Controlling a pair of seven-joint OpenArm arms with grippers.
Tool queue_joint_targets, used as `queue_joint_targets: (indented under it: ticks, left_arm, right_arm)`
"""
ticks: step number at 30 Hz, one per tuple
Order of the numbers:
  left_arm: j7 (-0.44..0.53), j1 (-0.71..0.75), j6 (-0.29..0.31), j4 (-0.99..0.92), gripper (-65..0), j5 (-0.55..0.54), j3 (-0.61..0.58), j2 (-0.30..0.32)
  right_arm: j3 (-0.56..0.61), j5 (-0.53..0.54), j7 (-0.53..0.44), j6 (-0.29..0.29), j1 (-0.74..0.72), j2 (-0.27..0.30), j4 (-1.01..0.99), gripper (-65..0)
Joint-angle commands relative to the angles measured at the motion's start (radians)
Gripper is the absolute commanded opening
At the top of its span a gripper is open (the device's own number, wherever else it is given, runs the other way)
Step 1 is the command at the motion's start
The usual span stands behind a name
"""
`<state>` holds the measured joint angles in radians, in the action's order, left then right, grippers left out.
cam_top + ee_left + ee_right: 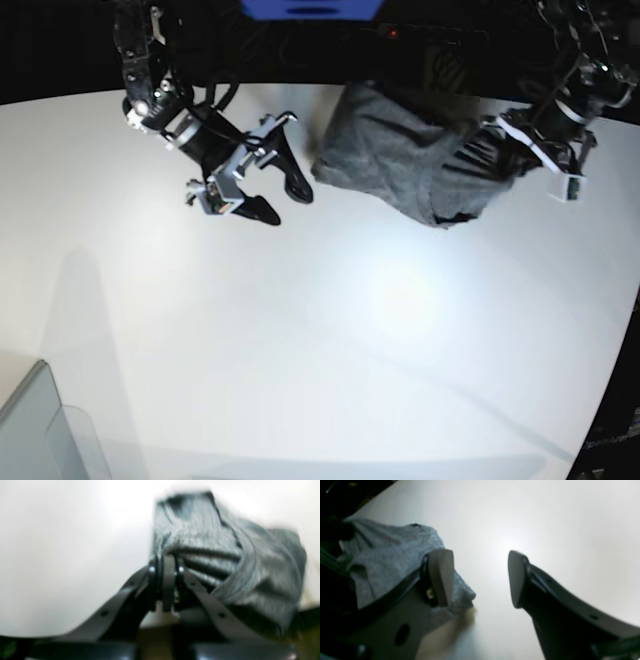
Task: Layout the t-shirt on the table in an organized manner, then fold the t-shirt properly
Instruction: 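Drag the grey bundle with the left gripper toward the table's middle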
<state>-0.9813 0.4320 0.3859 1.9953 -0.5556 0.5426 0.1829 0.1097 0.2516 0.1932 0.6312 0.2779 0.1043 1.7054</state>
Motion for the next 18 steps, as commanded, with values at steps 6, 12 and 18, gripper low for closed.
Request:
queue_joint_targets:
  ticks: [6, 12, 18]
  left_arm:
    - [0.015, -0.072, -0.003, -0.027, -64.8, -0.002, 0.012, 0.036]
    - [0.019, -0.088, -0.003, -0.13, -64.8, -0.002, 0.004, 0.043]
    - [0.017, -0.127, -0.003, -0.204, -64.6, 0.042, 0.0, 0.069]
  right_arm:
    - [0.002, 0.019, -0.03, 0.009, -0.004, 0.002, 0.014, -30.1]
    - [0.005, 0.021, -0.03, 0.011, 0.005, 0.002, 0.015, -30.2]
    - [0.006, 0.021, -0.03, 0.011, 0.021, -0.002, 0.018, -30.2]
